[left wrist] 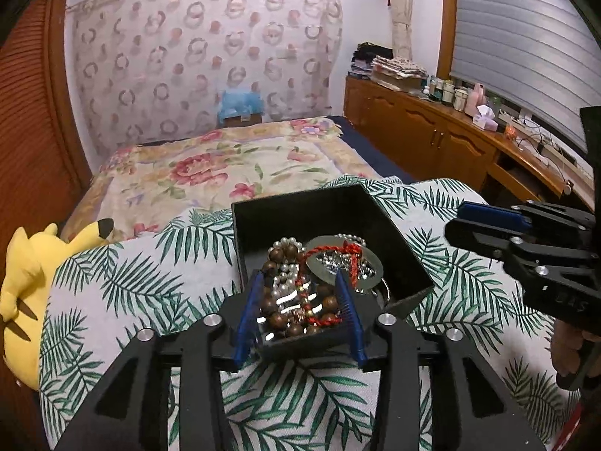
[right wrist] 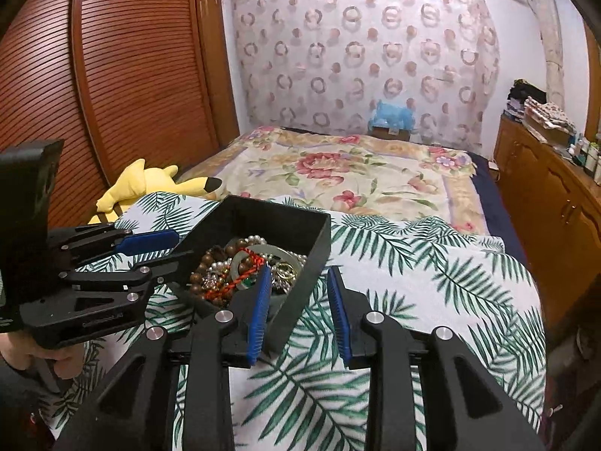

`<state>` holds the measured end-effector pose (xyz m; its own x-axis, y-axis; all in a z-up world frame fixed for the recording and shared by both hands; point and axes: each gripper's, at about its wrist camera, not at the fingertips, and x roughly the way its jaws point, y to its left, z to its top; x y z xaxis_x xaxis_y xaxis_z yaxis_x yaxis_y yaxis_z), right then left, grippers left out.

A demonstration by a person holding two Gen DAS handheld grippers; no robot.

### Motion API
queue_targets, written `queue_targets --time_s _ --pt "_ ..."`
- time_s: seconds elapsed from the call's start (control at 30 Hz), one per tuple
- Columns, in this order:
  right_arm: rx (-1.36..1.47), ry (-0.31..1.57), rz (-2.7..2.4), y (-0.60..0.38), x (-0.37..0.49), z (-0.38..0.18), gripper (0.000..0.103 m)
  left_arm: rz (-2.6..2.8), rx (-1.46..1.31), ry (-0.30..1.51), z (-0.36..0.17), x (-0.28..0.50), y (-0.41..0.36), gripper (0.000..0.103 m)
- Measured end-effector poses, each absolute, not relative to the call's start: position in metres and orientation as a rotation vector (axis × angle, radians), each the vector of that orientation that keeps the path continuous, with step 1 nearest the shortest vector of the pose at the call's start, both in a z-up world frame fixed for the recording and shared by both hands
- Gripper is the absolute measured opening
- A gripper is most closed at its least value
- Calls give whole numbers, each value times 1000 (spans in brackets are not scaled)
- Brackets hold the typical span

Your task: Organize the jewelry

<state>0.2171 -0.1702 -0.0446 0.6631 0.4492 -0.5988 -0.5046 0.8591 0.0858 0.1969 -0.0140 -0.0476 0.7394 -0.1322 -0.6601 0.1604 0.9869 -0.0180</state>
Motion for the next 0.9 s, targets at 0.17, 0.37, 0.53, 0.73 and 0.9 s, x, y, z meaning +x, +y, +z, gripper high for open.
queue_targets --time_s 0.17,0.37,0.53,0.73,0.9 --pt "-61 619 515 -182 197 -42 48 -96 66 672 -41 175 -13 81" --pt "-49 594 491 -191 177 -38 49 -95 24 621 -22 146 -11 95" --pt "-45 559 461 -197 161 -31 69 -82 15 590 -8 126 -13 95" --pt "-41 513 431 -201 139 -23 94 -49 28 577 -1 109 -15 95" --pt "-21 487 410 -208 126 -17 101 -48 16 571 0 96 -13 95"
